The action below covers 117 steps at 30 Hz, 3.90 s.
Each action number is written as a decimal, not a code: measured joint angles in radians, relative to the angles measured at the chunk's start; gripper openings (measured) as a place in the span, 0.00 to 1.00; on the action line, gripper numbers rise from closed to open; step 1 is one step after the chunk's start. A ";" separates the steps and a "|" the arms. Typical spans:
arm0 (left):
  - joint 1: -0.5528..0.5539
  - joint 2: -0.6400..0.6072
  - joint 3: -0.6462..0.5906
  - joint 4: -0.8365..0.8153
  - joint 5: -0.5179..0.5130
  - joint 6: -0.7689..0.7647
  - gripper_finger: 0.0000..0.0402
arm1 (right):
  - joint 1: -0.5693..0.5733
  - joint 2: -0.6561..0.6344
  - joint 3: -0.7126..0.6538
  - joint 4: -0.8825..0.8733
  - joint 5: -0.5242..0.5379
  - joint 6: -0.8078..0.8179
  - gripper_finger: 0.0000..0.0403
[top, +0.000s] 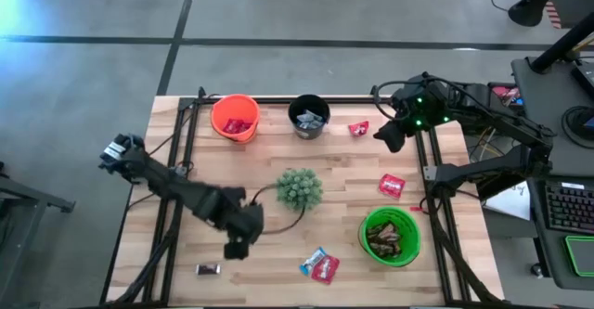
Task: Organize candy in baskets
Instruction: Put the white chocolate bar into the black bucket
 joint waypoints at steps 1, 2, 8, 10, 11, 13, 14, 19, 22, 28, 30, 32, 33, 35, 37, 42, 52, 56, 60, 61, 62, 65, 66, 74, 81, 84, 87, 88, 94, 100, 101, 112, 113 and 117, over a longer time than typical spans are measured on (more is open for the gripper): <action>0.022 0.000 0.025 -0.023 -0.017 0.023 0.00 | 0.000 0.000 -0.001 0.000 -0.001 -0.013 0.35; 0.044 -0.001 0.047 -0.043 -0.026 0.045 0.00 | 0.000 0.000 -0.001 0.000 -0.001 -0.023 0.35; 0.149 -0.007 0.105 -0.088 -0.047 0.166 0.00 | 0.000 0.000 -0.002 0.000 -0.001 -0.061 0.35; 0.180 -0.011 0.108 -0.088 -0.070 0.202 0.00 | 0.000 0.000 -0.009 0.011 -0.020 -0.088 0.35; 0.198 -0.014 0.110 -0.088 -0.079 0.219 0.00 | 0.000 0.000 -0.016 0.021 -0.043 -0.105 0.35; 0.236 -0.018 0.111 -0.084 -0.089 0.248 0.00 | 0.000 0.000 -0.033 0.057 -0.062 -0.121 0.35; 0.255 -0.021 0.112 -0.084 -0.089 0.263 0.00 | 0.000 0.000 -0.042 0.081 -0.062 -0.126 0.35; 0.350 -0.041 0.112 -0.069 -0.089 0.335 0.00 | 0.000 0.018 -0.077 0.188 -0.063 -0.184 0.35; 0.406 -0.062 0.112 -0.028 -0.089 0.372 0.00 | 0.000 0.041 -0.081 0.223 -0.090 -0.225 0.35; 0.510 -0.108 0.113 0.071 -0.086 0.470 0.00 | 0.000 0.106 -0.081 0.316 -0.137 -0.290 0.35; 0.545 -0.122 0.113 0.083 -0.085 0.489 0.00 | 0.000 0.127 -0.081 0.353 -0.150 -0.308 0.35; 0.575 -0.135 0.113 0.110 -0.085 0.506 0.00 | 0.000 0.145 -0.081 0.381 -0.169 -0.322 0.35; 0.587 -0.139 0.113 0.127 -0.080 0.516 0.00 | 0.000 0.153 -0.081 0.403 -0.174 -0.322 0.35; 0.608 -0.150 0.113 0.165 -0.062 0.540 0.00 | 0.000 0.171 -0.081 0.450 -0.196 -0.321 0.35; 0.625 -0.155 0.113 0.205 -0.037 0.559 0.00 | 0.000 0.190 -0.081 0.510 -0.225 -0.321 0.35; 0.644 -0.158 0.113 0.296 -0.014 0.617 0.00 | 0.000 0.235 -0.081 0.662 -0.270 -0.321 0.36; 0.664 -0.158 0.113 0.377 -0.015 0.689 0.00 | 0.000 0.352 -0.059 0.790 -0.308 -0.320 0.51; 0.678 -0.157 0.113 0.391 -0.015 0.693 0.00 | 0.007 0.403 -0.025 0.793 -0.308 -0.320 0.51; 0.693 -0.157 0.113 0.395 -0.015 0.702 0.00 | 0.021 0.446 0.018 0.794 -0.311 -0.321 0.51; 0.697 -0.157 0.113 0.403 -0.015 0.702 0.00 | 0.024 0.458 0.030 0.796 -0.312 -0.321 0.51; 0.701 -0.157 0.113 0.408 -0.015 0.705 0.00 | 0.027 0.468 0.040 0.798 -0.313 -0.322 0.51; 0.711 -0.157 0.113 0.411 -0.015 0.722 0.00 | 0.027 0.498 0.068 0.802 -0.313 -0.322 0.51; 0.712 -0.157 0.113 0.410 -0.016 0.727 0.00 | 0.027 0.508 0.077 0.805 -0.314 -0.322 0.51; 0.722 -0.157 0.113 0.416 -0.017 0.752 0.00 | 0.023 0.567 0.141 0.809 -0.281 -0.348 0.47; 0.723 -0.157 0.113 0.422 -0.019 0.758 0.00 | 0.018 0.585 0.161 0.812 -0.239 -0.361 0.32; 0.723 -0.157 0.113 0.420 -0.022 0.761 0.00 | 0.015 0.583 0.163 0.808 -0.238 -0.361 0.23; 0.723 -0.157 0.113 0.421 -0.028 0.779 0.00 | 0.015 0.581 0.163 0.808 -0.236 -0.359 0.13; 0.723 -0.157 0.113 0.420 -0.028 0.783 0.00 | 0.015 0.581 0.163 0.807 -0.236 -0.355 0.10; 0.724 -0.156 0.113 0.421 -0.057 0.793 0.04 | 0.014 0.581 0.163 0.809 -0.232 -0.326 0.04; 0.724 -0.160 0.113 0.421 -0.071 0.795 0.14 | 0.014 0.581 0.163 0.812 -0.234 -0.321 0.04; 0.724 -0.162 0.113 0.421 -0.072 0.795 0.16 | 0.014 0.581 0.164 0.812 -0.234 -0.321 0.04; 0.724 -0.183 0.113 0.414 -0.084 0.808 0.37 | -0.011 0.578 0.165 0.804 -0.237 -0.319 0.03; 0.724 -0.184 0.113 0.409 -0.083 0.812 0.38 | -0.016 0.577 0.165 0.795 -0.235 -0.320 0.03; 0.724 -0.190 0.113 0.344 -0.079 0.822 0.42 | -0.045 0.571 0.165 0.732 -0.198 -0.327 0.03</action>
